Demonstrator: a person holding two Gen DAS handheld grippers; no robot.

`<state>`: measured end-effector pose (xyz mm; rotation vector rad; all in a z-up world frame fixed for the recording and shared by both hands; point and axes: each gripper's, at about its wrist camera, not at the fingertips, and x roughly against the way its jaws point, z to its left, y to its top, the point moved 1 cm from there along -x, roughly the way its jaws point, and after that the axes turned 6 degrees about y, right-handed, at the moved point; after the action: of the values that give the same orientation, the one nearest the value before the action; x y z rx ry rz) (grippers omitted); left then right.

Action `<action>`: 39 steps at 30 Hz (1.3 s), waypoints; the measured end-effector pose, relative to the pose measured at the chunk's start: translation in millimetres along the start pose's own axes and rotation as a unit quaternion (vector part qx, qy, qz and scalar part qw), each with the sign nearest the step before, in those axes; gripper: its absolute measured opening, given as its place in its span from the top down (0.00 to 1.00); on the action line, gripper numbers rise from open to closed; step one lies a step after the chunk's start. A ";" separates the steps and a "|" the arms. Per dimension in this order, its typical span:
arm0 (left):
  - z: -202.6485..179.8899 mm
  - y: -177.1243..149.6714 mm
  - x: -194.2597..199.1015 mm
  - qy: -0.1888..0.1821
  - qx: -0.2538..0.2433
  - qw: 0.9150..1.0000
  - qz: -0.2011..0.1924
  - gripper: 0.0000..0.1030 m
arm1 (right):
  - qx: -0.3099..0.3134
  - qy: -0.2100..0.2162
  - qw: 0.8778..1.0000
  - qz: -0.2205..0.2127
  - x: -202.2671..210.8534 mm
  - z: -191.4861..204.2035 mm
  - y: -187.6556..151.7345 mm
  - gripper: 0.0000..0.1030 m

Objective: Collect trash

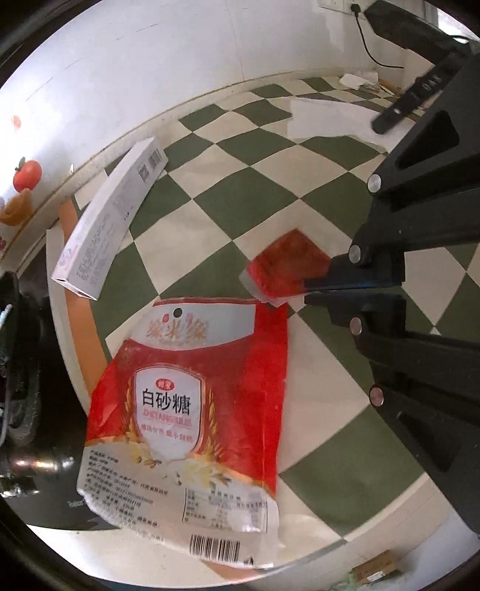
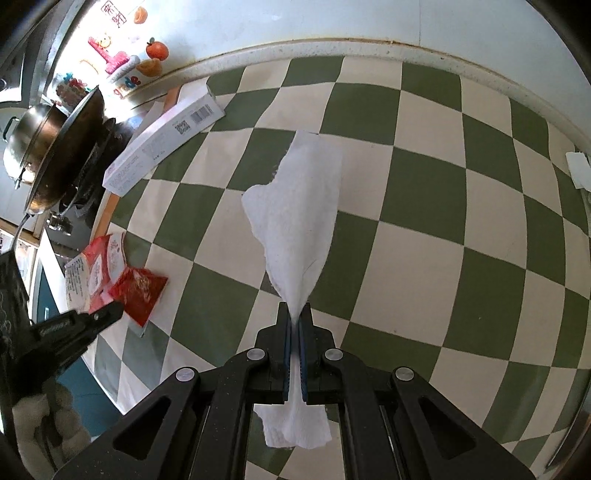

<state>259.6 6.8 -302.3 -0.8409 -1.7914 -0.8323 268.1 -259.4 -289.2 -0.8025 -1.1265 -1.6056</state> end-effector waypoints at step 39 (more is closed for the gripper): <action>65.6 -21.0 -3.9 -0.061 0.058 0.996 0.025 0.58 | 0.019 0.029 0.999 -0.013 18.0 15.1 5.5 0.97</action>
<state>212.9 49.3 -330.1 -0.8720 -1.8988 -0.6506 267.6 -251.9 -266.3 -0.7143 -1.1271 -1.6142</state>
